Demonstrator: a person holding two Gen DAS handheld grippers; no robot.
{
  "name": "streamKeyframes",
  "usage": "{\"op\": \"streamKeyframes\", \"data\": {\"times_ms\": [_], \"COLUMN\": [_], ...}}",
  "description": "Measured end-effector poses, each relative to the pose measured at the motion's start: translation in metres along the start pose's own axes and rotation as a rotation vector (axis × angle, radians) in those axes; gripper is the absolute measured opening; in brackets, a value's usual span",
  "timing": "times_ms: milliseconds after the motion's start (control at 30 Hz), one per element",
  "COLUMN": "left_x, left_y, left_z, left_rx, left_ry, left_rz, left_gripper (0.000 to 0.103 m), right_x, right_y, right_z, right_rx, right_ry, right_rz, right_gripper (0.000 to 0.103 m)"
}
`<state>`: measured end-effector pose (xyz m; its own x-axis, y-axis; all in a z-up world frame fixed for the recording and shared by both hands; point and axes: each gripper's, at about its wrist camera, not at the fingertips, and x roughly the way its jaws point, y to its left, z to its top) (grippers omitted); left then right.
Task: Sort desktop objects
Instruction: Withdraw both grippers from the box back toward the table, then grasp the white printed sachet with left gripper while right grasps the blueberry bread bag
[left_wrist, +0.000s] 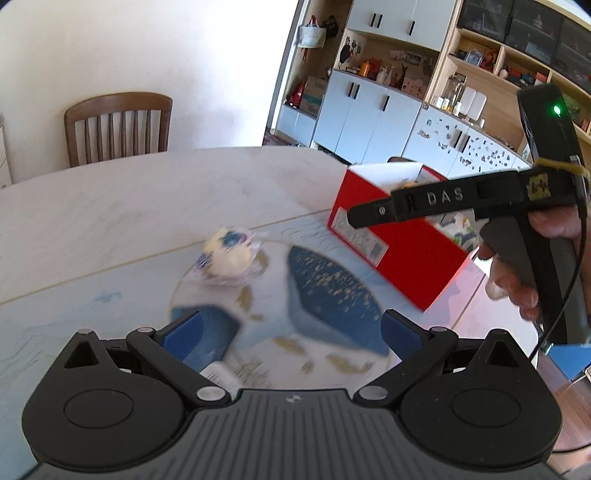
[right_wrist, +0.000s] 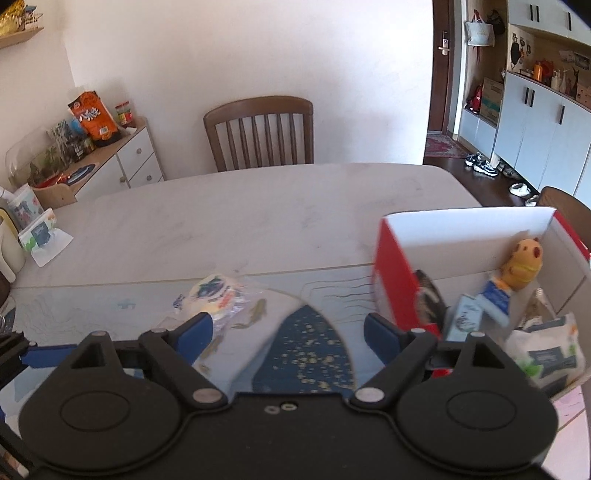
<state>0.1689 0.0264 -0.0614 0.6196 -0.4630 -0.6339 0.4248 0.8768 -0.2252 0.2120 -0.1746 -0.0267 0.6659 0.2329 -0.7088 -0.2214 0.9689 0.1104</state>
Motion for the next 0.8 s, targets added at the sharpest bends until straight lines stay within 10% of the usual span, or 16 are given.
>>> {"op": "streamKeyframes", "data": {"times_ms": [800], "left_x": [0.010], "left_y": [0.067], "left_z": [-0.049], "left_rx": [0.103], "left_ry": [0.102], "left_rz": [-0.094], "left_gripper": [0.103], "right_x": [0.061], "right_y": [0.072], "right_z": [0.008], "right_rx": [-0.023], "right_ry": [0.070], "right_rz": [-0.011], "right_gripper": [0.091]}}
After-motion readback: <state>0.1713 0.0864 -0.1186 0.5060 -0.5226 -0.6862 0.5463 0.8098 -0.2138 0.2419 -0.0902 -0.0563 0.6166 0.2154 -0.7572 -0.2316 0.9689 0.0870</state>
